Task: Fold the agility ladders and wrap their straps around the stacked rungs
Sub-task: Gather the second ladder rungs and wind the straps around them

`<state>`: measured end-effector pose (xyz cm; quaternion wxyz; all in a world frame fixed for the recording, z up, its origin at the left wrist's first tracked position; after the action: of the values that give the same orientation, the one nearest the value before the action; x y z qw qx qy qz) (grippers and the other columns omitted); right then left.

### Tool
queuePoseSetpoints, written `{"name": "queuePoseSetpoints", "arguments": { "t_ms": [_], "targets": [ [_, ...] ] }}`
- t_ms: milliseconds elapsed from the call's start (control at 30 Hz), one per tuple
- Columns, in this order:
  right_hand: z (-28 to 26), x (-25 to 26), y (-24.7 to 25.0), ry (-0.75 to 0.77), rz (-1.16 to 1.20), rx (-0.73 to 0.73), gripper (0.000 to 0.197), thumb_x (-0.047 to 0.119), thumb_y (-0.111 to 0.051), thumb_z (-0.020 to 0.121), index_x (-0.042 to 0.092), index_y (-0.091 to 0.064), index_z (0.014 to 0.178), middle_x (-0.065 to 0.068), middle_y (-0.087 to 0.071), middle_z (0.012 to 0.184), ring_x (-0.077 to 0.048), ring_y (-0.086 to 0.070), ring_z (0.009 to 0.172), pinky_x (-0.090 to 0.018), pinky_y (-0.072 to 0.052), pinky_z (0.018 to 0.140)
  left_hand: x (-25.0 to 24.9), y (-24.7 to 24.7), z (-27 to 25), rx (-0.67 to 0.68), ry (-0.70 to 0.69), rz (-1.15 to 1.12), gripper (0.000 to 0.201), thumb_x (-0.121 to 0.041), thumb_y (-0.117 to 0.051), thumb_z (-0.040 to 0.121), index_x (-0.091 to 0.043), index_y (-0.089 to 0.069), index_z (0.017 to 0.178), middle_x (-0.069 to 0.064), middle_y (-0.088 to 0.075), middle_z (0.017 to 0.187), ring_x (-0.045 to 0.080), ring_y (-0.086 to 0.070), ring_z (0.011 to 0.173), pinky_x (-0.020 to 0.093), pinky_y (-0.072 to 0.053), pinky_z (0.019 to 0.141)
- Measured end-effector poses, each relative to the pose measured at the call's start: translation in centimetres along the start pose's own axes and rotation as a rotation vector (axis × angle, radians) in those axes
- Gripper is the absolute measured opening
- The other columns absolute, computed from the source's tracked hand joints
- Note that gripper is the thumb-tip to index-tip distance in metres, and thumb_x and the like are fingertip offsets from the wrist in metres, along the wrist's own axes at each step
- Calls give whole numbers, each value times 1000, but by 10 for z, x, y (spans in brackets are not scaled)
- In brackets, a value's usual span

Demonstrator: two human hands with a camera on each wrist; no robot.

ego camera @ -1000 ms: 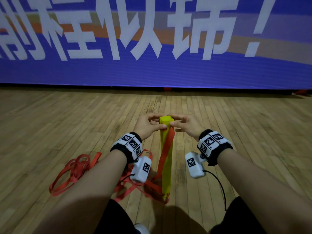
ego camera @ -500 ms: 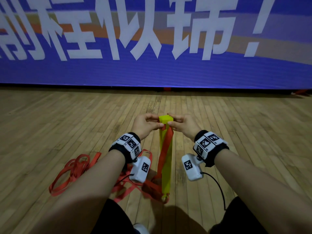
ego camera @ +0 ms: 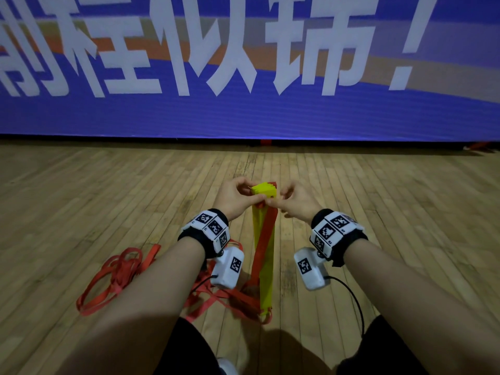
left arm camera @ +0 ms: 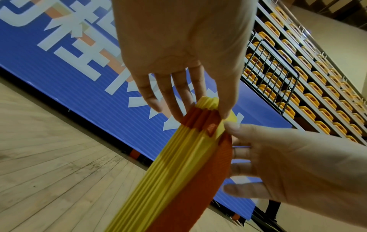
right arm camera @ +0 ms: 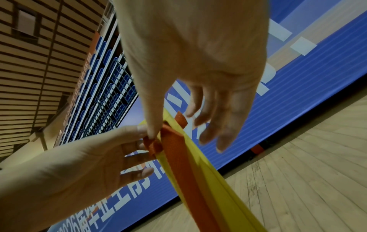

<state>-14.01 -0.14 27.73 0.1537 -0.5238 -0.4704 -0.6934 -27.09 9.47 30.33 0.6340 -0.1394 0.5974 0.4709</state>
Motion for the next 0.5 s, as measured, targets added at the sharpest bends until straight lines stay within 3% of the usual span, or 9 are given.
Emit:
{"name": "queuePoseSetpoints", "arguments": {
  "t_ms": [67,167,233,300,400,500],
  "targets": [
    [-2,0,-8,10,-45,64,30,27,-77,77,15,-50,85,-5,-63,83,-24,-65,80,-40,-54,75,1,-2,1,9,-7,-4,28,-14,-82,72,-29,-59,76,-10,-62,78,5,-58,75,17,-47,69],
    [-2,7,-2,72,-56,8,17,15,-71,81,17,-56,73,-5,-65,80,-24,-65,83,-44,-55,82,3,-4,2,17,10,-74,27,-6,-78,76,-22,-56,79,-4,-63,83,4,-63,71,17,-51,67],
    [-2,10,1,94,-56,-8,17,14,-70,83,17,-59,70,-5,-68,77,-21,-66,82,-38,-55,81,4,-4,2,26,19,-125,27,0,-74,78,-16,-53,80,-3,-61,84,-2,-63,64,12,-50,61],
    [-3,14,3,117,-73,-18,17,14,-70,84,15,-61,70,-3,-68,74,-17,-65,78,-31,-54,77,7,-4,4,28,25,-129,27,1,-73,78,-15,-52,82,2,-62,89,2,-64,67,13,-51,62],
    [-4,15,4,140,-42,-24,18,11,-69,85,15,-60,70,0,-66,70,-13,-65,71,-26,-53,70,6,-4,4,20,11,-72,31,-4,-75,77,-23,-52,85,3,-60,95,18,-63,84,29,-56,75],
    [-7,16,2,156,6,21,11,8,-67,86,11,-63,76,1,-64,69,-5,-62,62,-17,-50,63,-6,-8,1,82,-81,-35,36,-1,-70,80,-25,-55,101,0,-57,104,6,-57,89,26,-54,77]
  ]
}}
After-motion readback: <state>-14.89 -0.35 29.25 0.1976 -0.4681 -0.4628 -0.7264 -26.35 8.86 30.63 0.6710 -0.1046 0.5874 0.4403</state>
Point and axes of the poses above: each hand's wrist, its own z-axis towards the middle knuckle, its own y-axis out of the back of the hand, x = y × z, the point moved 10 cm from there along z, towards the middle knuckle
